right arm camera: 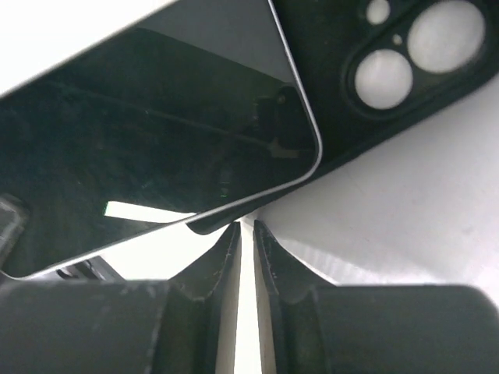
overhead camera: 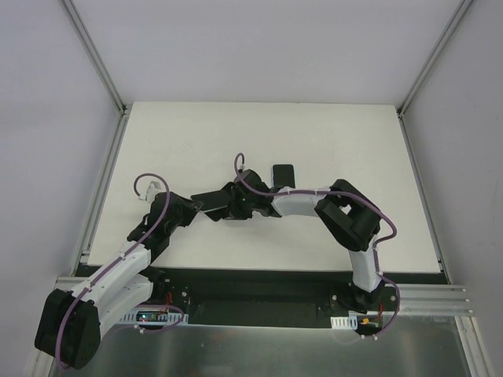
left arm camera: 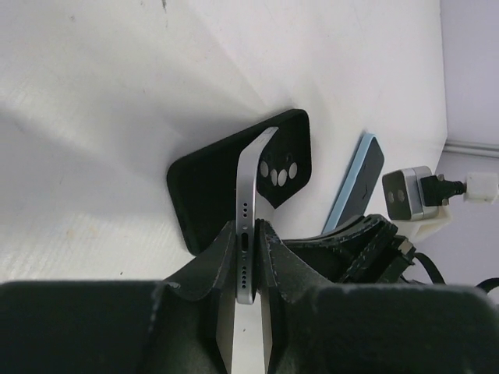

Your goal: Put the phone into the phone case

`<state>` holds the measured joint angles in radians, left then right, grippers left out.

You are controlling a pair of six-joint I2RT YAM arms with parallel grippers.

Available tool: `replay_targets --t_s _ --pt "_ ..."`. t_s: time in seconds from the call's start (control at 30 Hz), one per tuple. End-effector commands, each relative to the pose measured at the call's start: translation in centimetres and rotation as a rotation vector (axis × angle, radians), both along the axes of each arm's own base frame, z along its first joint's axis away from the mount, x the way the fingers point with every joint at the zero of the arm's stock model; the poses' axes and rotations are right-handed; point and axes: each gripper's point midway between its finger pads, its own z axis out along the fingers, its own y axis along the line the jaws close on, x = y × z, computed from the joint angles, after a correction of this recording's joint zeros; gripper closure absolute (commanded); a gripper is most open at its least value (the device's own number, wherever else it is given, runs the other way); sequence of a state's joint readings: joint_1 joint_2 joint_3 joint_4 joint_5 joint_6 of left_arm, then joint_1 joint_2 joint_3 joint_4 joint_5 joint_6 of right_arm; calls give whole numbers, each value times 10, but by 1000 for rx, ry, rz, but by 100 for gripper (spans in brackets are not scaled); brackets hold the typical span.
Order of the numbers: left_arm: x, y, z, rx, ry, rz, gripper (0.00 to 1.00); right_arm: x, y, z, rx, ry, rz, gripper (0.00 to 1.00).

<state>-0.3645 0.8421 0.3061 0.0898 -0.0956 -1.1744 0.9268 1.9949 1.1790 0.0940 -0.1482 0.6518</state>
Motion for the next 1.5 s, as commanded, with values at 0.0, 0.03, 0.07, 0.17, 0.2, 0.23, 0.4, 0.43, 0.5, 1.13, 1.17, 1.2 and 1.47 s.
replay_targets --t_s 0.0,0.03,0.07,0.17,0.2,0.23,0.4,0.43,0.5,1.13,1.17,1.2,1.47 --pt "-20 8 -30 6 89 19 100 7 8 -23 -4 57 -83 85" --pt "-22 10 -34 12 97 27 100 9 11 -23 10 53 -92 85" --pt "-22 15 -38 27 103 46 100 11 12 -24 13 52 -100 85" --pt "-23 18 -47 54 126 54 100 12 13 -14 27 35 -85 84" --pt "-21 18 -48 65 131 51 100 12 11 -10 23 17 -73 83" --pt "-20 18 -48 77 132 43 100 7 1 -13 -16 10 -52 83" --pt "-19 19 -52 96 150 41 100 5 -23 21 -59 -79 13 80" --pt "-19 20 -53 102 152 45 100 2 -30 21 -87 -72 26 79" --pt "-20 22 -54 106 145 50 100 10 -38 32 -75 -80 39 79" --pt "-22 19 -67 95 180 43 100 133 -82 18 -206 -83 -54 79" --pt "-22 19 -67 96 180 42 100 140 -86 17 -233 -103 -77 80" --pt "-22 19 -67 97 182 40 100 141 -88 13 -252 -102 -78 80" --pt "-21 14 -73 87 202 22 100 132 -69 -7 -275 -94 1 99"
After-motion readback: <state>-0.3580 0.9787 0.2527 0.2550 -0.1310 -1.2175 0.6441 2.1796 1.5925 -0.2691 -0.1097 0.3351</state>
